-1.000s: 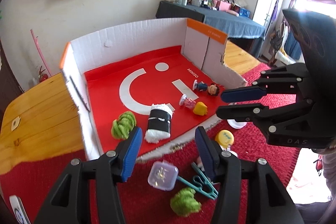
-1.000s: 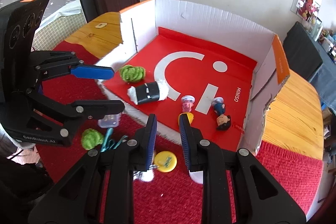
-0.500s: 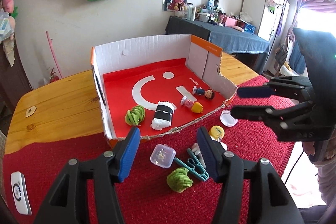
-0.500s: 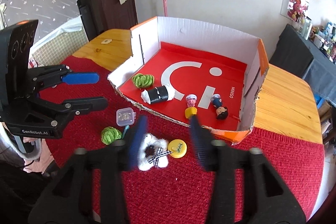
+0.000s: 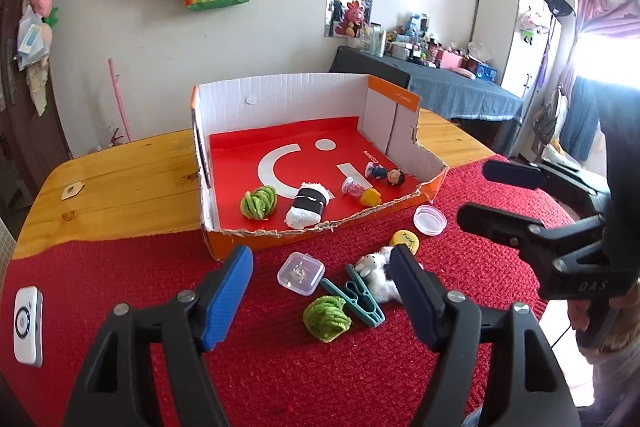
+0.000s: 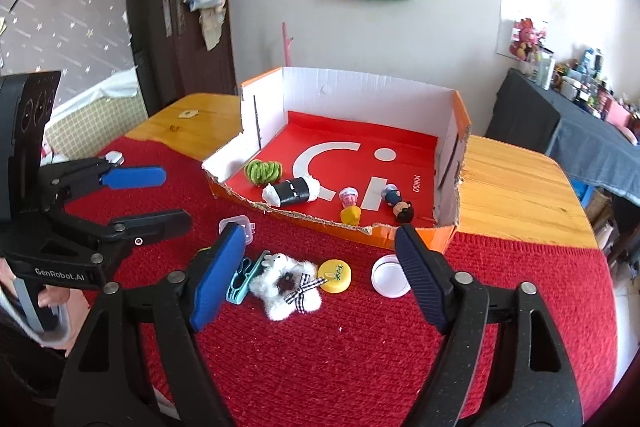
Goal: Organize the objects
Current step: 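Withdraw both open tools from the box back over the cloth, then grasp the green yarn ball with the left tool while the right tool grasps the clear round dish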
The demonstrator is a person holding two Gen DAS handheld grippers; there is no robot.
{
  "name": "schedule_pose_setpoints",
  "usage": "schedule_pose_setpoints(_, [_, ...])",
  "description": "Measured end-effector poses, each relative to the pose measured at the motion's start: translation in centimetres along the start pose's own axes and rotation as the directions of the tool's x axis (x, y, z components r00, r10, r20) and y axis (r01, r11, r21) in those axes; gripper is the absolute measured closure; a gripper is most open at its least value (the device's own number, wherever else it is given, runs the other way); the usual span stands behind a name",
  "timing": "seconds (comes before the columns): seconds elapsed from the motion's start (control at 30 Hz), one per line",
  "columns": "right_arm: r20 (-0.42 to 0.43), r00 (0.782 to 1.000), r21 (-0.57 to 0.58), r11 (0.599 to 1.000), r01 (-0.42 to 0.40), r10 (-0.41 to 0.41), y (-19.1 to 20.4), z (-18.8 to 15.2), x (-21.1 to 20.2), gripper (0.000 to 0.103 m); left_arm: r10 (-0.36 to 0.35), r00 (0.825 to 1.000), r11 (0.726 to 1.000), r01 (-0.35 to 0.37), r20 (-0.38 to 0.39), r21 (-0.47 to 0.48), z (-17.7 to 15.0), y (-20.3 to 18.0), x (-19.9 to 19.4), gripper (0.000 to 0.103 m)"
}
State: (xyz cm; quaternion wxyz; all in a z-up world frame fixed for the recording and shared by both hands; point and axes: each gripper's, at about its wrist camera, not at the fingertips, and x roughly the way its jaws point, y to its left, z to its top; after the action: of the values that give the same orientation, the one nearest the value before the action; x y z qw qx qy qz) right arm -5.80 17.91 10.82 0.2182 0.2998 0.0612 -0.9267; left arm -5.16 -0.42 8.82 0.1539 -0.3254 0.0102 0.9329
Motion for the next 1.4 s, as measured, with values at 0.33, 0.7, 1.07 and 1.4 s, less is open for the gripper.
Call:
schedule_pose_setpoints(0.33, [0.061, 0.993, 0.113, 0.99, 0.089, -0.097, -0.7, -3.1, -0.2, 0.016, 0.089, 0.996, 0.993, -0.087, 0.02, -0.081, -2.8, 0.4, 0.5, 0.015])
schedule_pose_setpoints(0.7, [-0.028, 0.988, 0.172, 0.972, 0.157, -0.154, -1.6, -6.4, 2.5, 0.012, 0.105, 0.993, 0.982, -0.113, -0.059, -0.154, -5.8, 1.3, 2.8, 0.011])
schedule_pose_setpoints(1.07, [-0.065, 0.987, 0.189, 0.969, 0.159, -0.149, -2.3, -7.0, 3.2, 0.012, 0.105, 0.99, 0.98, -0.118, -0.09, -0.158, -6.1, 1.4, 3.5, 0.011])
schedule_pose_setpoints(1.4, [-0.092, 0.986, 0.181, 0.971, 0.155, -0.14, -2.3, -6.8, 3.7, 0.012, 0.091, 0.989, 0.984, -0.108, -0.12, -0.145, -5.8, 1.3, 3.9, 0.011])
